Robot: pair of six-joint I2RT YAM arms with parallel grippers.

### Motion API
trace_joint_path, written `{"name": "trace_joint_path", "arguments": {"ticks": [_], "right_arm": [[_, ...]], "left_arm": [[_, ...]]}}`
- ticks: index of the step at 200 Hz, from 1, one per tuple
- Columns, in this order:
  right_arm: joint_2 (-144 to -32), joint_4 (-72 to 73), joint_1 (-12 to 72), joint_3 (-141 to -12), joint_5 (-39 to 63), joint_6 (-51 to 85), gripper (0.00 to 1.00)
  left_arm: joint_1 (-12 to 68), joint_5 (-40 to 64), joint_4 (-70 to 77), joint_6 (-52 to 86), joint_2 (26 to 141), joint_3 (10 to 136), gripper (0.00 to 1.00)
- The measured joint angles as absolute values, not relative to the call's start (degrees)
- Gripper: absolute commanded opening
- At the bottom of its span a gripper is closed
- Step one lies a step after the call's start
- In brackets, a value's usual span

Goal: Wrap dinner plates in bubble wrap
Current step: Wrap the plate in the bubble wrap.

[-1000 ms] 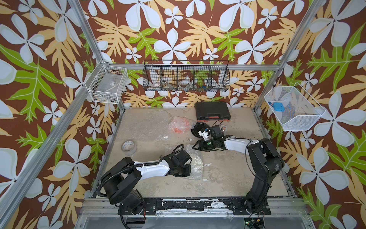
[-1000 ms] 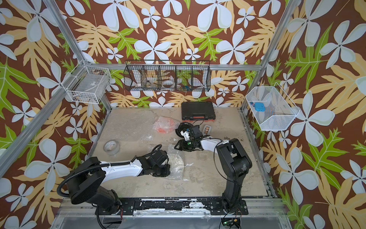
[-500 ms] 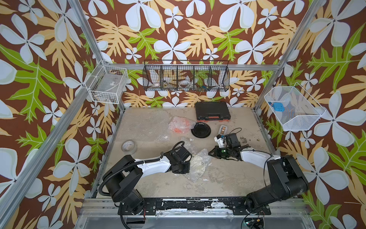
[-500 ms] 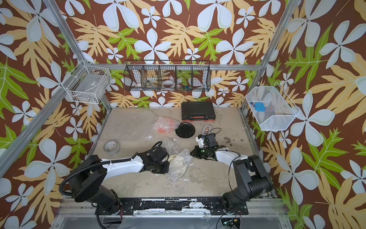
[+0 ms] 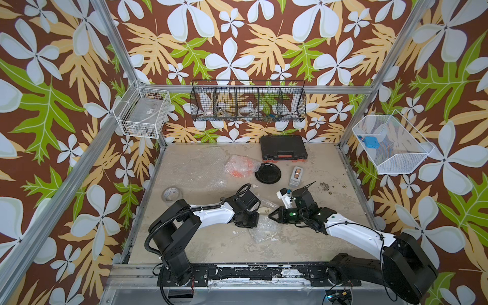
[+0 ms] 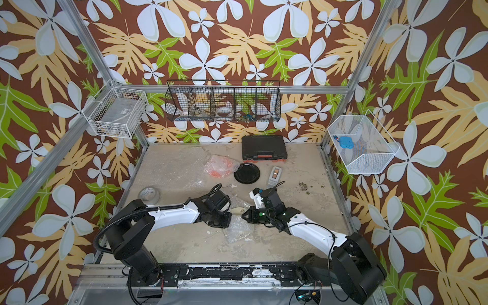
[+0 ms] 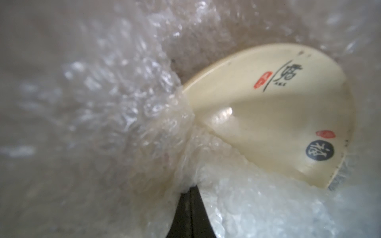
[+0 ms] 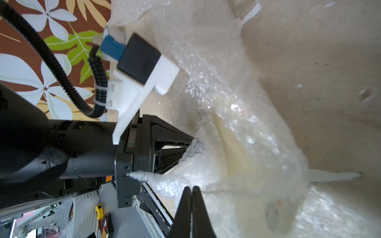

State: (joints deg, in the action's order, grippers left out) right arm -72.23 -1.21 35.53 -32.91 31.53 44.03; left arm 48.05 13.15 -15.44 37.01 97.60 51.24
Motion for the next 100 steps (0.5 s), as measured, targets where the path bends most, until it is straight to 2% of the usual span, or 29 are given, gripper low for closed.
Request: {"name": "trace_joint_path", "arguments": {"ticks": [41,100], "right_arm": [[-80.27,2.79,42.54,-31.70,29.71,47.99,0.00],[-86.85,8.03,43.20,-30.46,25.54,52.34,0.00]], "left_arm": [[48.07,13.96,-14.63,36.67,97.27,50.98,0.00],[48.07,12.05,-18.92,36.25,91.57,51.51,0.00]]}}
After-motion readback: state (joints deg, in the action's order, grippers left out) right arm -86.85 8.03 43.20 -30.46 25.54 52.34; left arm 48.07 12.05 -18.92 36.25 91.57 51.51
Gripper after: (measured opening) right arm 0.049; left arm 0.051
